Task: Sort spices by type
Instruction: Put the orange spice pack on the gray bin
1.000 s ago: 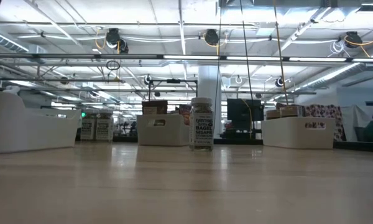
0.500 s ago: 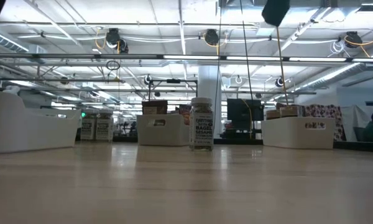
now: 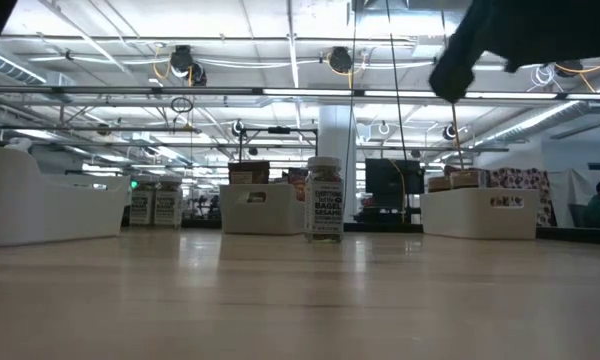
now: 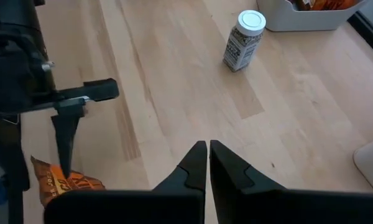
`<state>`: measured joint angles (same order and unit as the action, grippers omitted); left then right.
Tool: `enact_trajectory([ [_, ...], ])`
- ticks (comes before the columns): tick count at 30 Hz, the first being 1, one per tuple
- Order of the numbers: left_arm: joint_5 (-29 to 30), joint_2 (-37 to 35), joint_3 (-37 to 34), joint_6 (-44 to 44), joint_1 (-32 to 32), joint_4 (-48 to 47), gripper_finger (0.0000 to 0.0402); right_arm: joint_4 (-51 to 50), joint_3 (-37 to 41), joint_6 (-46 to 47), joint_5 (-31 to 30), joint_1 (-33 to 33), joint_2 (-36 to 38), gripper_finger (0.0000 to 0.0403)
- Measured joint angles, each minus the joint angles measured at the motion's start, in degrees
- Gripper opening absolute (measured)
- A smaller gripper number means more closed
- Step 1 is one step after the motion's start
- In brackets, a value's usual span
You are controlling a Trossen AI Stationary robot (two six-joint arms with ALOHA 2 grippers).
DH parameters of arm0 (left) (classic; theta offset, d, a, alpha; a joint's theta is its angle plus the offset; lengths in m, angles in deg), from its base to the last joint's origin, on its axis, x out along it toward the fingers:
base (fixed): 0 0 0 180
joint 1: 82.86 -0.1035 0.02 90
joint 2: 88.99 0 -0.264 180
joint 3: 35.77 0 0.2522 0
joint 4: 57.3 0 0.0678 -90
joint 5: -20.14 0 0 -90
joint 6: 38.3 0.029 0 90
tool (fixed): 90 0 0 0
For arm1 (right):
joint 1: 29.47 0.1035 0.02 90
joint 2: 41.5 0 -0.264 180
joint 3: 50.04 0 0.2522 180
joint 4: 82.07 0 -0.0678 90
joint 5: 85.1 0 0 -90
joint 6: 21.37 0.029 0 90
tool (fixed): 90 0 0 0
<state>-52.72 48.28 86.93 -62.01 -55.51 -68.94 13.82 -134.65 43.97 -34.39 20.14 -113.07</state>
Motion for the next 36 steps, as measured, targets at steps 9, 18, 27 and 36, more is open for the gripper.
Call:
enact_trajectory([
  [9, -2.1, 0.8, 0.0, -1.4, -2.0, -0.1, 0.0146, -1.5, 0.0, 1.1, -0.2, 0.0, 0.0, 0.0],
  [18, -4.1, -0.3, 0.0, -2.8, -4.3, -1.1, 0.0007, -4.0, 0.0, 4.4, -0.2, 0.0, 0.0, 0.0],
  [27, -1.5, -15.2, 0.0, 13.8, -8.9, -22.1, 0.0003, -5.7, 0.0, 7.9, -1.9, 0.0, 0.0, 0.0],
  [36, 1.2, -30.3, 0.0, 27.7, -21.1, -35.0, 0.0001, -11.0, 0.0, 17.9, -9.8, -1.5, 0.2, 0.0],
])
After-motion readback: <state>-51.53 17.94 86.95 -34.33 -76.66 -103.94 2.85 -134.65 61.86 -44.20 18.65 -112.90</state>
